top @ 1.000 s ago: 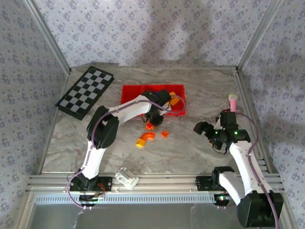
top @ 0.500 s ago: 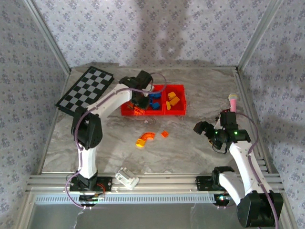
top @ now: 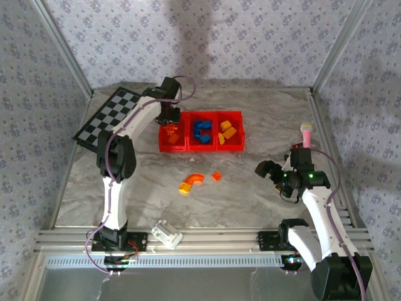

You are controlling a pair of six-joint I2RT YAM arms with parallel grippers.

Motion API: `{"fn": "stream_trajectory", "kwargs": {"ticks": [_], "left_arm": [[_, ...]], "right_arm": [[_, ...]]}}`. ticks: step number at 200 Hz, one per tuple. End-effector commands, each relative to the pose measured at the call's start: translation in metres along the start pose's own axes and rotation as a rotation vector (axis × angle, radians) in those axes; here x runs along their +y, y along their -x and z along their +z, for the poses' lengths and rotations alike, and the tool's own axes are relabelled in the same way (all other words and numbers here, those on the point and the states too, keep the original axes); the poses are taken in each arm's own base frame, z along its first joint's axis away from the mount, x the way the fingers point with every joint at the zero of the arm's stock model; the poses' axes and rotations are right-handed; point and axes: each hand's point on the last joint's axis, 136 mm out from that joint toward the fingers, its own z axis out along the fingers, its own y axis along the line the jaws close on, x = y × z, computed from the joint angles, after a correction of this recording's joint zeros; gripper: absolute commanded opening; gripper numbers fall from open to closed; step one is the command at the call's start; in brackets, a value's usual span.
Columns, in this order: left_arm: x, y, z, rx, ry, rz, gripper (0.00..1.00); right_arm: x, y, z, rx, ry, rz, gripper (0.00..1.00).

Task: Sort the legos into containers by color
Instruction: Place the lego in the container.

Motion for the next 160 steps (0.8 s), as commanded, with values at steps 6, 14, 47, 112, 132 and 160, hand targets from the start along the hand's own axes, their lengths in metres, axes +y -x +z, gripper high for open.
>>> {"fn": "stream_trajectory", "kwargs": {"ticks": [6, 14, 47, 112, 132, 160], "left_arm": [[-0.013, 0.0, 0.011, 0.026, -0.056, -0.044, 0.18], [-0.014, -0.001, 0.014, 0.026, -0.06, -0.053, 0.18], [-0.018, -0.001, 0.024, 0.017, -0.079, -0.06, 0.22], [-0.019, -0.001, 0.028, 0.012, -0.089, -0.075, 0.46], [-0.017, -0.009, 0.028, 0.014, -0.084, -0.074, 0.55], [-0.018, -0.007, 0.013, -0.036, -0.108, -0.071, 0.64]], "right_arm": [[-0.001, -0.006, -0.005, 0.022, -0.001, -0.007, 1.0], [-0.001, -0.006, -0.006, 0.021, -0.002, -0.009, 1.0], [0.0, -0.005, -0.006, 0.023, 0.002, -0.007, 1.0], [-0.003, -0.008, -0.008, 0.023, -0.003, -0.007, 1.0], [-0.004, -0.008, -0.007, 0.017, -0.003, -0.005, 1.0], [-0.005, -0.009, -0.007, 0.015, -0.005, -0.002, 1.0]]}}
